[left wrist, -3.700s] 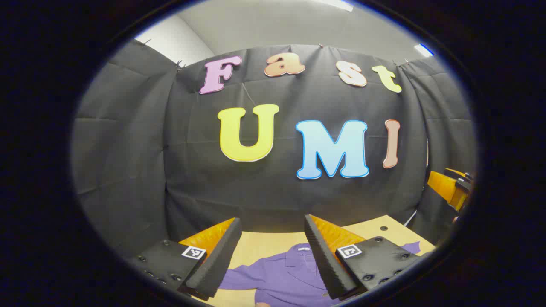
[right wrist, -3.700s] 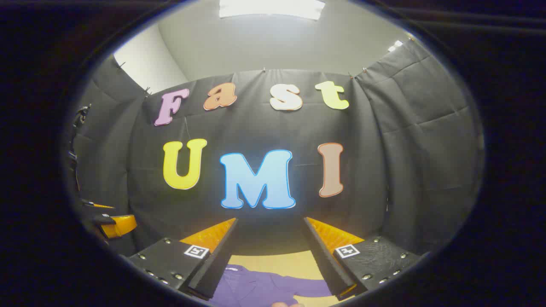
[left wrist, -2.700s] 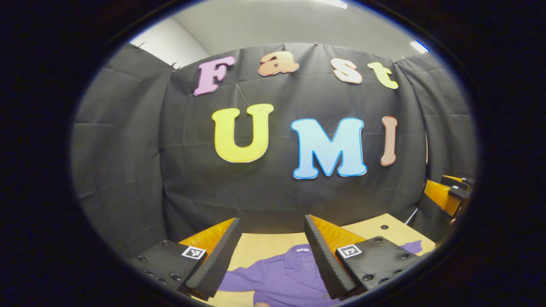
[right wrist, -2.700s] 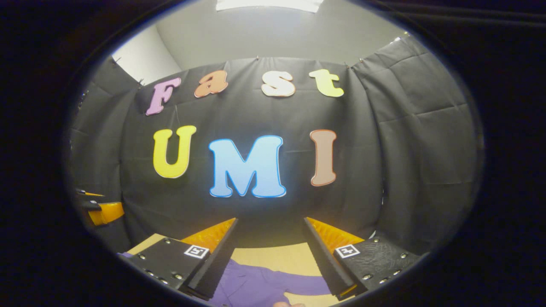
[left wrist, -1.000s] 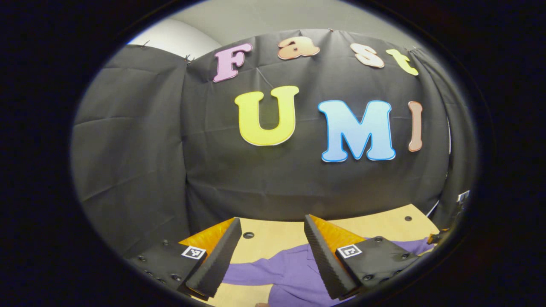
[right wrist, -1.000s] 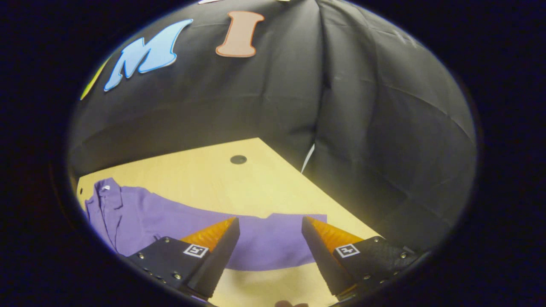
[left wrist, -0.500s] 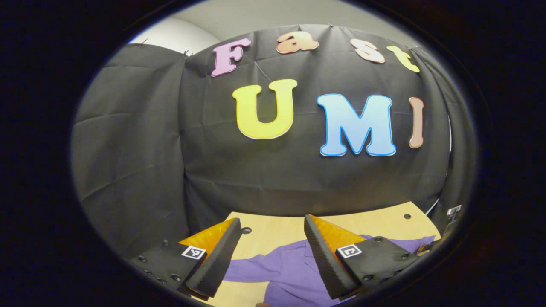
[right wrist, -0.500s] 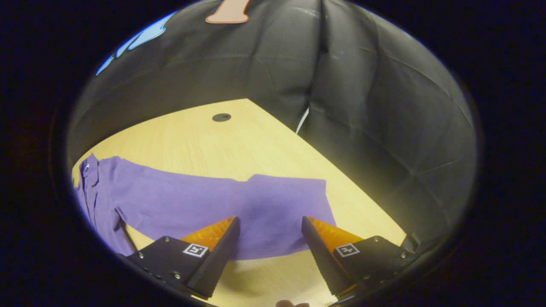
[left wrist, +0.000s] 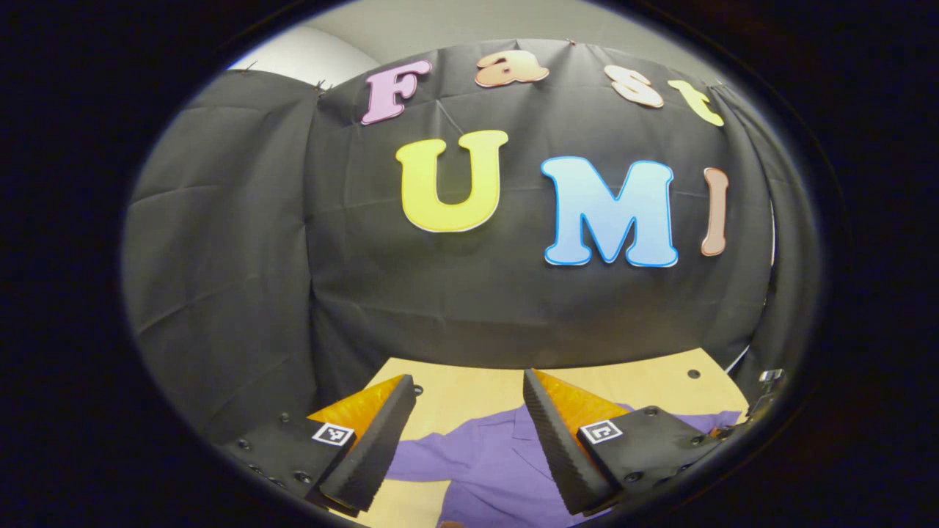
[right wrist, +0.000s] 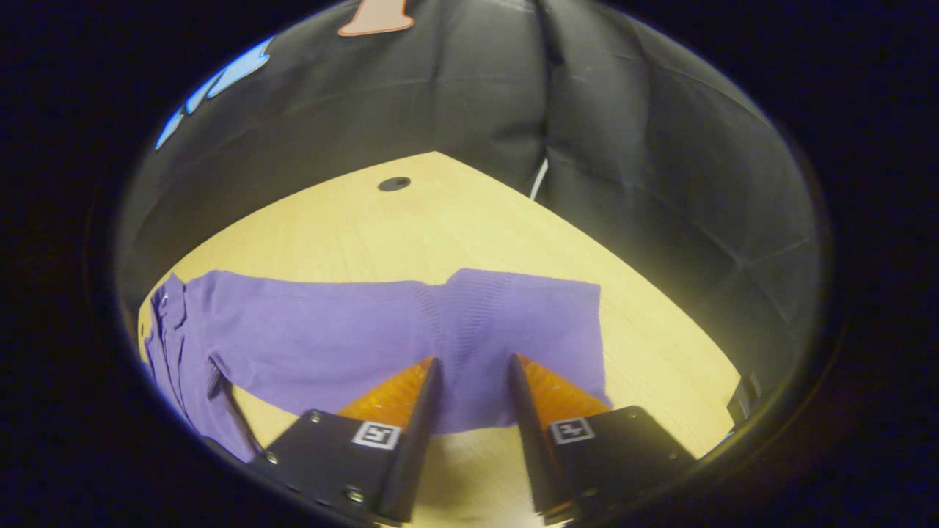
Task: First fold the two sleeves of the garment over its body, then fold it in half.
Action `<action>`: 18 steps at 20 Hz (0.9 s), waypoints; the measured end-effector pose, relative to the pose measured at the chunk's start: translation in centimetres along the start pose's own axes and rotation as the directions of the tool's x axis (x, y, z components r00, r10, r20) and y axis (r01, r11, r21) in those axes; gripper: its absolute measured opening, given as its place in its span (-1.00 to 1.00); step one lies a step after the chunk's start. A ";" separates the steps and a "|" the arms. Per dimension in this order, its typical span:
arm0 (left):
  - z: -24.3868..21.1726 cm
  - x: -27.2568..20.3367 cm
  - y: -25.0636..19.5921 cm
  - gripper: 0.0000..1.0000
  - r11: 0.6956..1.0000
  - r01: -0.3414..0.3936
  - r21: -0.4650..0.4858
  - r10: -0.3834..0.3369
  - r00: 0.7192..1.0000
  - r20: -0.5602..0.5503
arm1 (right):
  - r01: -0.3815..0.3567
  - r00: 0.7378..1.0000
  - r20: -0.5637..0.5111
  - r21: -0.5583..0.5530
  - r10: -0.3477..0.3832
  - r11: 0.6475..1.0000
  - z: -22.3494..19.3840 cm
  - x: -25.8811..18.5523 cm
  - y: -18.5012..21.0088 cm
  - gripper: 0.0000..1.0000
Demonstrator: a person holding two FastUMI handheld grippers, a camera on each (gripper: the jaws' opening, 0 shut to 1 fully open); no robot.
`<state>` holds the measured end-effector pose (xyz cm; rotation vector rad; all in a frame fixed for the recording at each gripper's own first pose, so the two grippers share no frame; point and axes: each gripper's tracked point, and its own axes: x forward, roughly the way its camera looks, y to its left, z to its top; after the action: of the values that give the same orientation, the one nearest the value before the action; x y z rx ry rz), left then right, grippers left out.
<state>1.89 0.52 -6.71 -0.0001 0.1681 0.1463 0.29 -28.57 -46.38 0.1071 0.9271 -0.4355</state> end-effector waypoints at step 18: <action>0.1 -1.9 3.6 0.87 0.998 -0.053 -0.035 0.054 0.998 0.016 | -0.100 0.995 -0.010 0.118 0.102 0.988 4.7 -3.0 6.5 -0.96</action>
<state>-0.43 3.83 -6.25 -0.0290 0.1489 0.2023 4.87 -22.97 -41.79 0.2638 0.9077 -0.3953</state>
